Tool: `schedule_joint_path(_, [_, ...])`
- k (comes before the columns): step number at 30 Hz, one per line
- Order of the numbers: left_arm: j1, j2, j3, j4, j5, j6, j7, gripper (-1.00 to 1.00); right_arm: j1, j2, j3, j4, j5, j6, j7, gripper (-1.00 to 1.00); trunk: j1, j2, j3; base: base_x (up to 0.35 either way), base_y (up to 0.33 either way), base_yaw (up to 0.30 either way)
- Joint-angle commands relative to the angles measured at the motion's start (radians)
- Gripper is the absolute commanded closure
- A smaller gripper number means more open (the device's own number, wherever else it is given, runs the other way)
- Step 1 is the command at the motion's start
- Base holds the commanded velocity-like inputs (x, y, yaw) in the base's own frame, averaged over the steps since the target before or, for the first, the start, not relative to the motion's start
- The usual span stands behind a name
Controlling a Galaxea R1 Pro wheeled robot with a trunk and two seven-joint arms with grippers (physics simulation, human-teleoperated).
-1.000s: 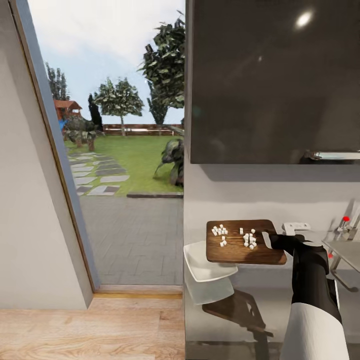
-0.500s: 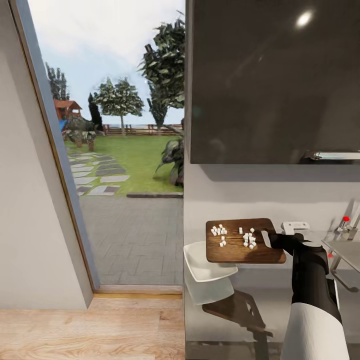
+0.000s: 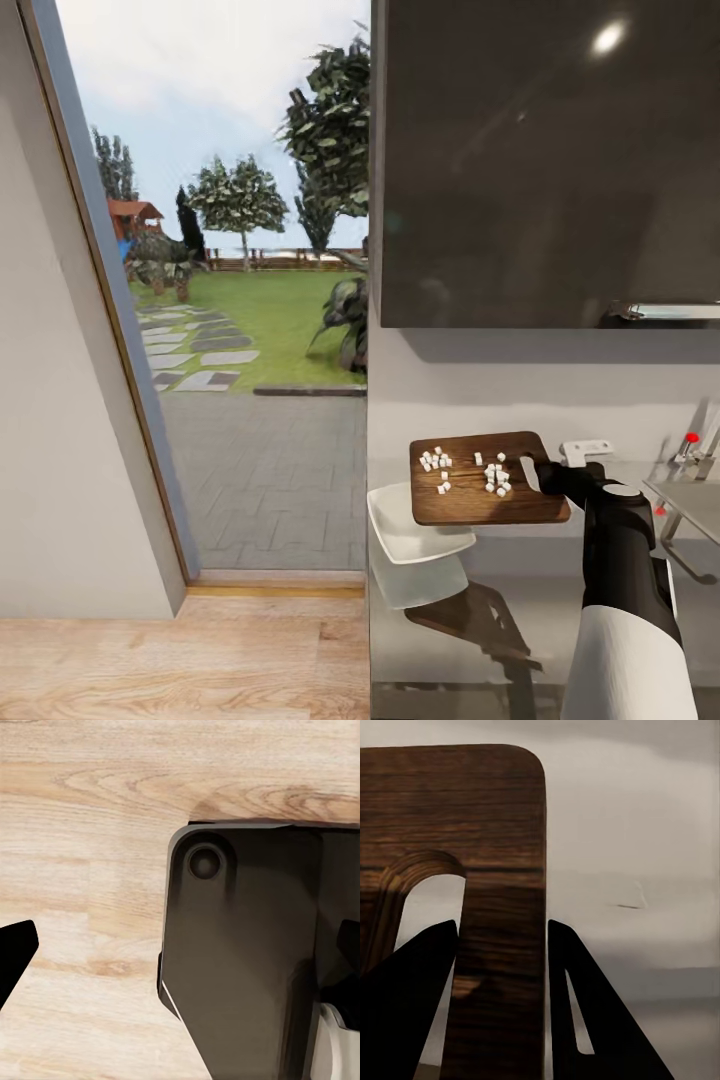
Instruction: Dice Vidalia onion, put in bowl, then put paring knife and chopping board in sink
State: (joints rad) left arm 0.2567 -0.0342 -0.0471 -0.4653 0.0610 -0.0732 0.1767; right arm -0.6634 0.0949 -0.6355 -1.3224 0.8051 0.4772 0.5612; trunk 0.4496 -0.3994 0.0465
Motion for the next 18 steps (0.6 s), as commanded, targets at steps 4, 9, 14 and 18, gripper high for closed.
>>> schedule_joint_path(4, [0.001,0.000,-0.005,-0.001,0.006,-0.002,0.006,-1.00,-0.001,0.002,-0.003,-0.001,0.010,0.000,0.009,1.00,0.000,-0.001,0.000,0.000,0.000,0.000])
schedule_joint_path(9, [0.001,0.000,-0.005,-0.001,0.006,-0.002,0.006,-1.00,-0.001,0.006,-0.001,0.005,0.025,0.000,0.004,1.00,0.000,-0.001,0.000,0.000,0.000,0.000])
schedule_joint_path(14, [0.001,0.000,-0.005,-0.001,0.006,-0.002,0.006,-1.00,-0.001,0.011,0.000,0.006,0.067,0.000,0.003,1.00,0.000,-0.001,0.000,0.001,0.052,0.000])
schedule_joint_path(18, [0.001,0.000,-0.005,-0.001,0.006,-0.002,0.006,-1.00,-0.001,0.016,0.000,0.006,0.079,0.000,0.002,1.00,0.000,-0.001,0.000,0.013,0.069,0.000])
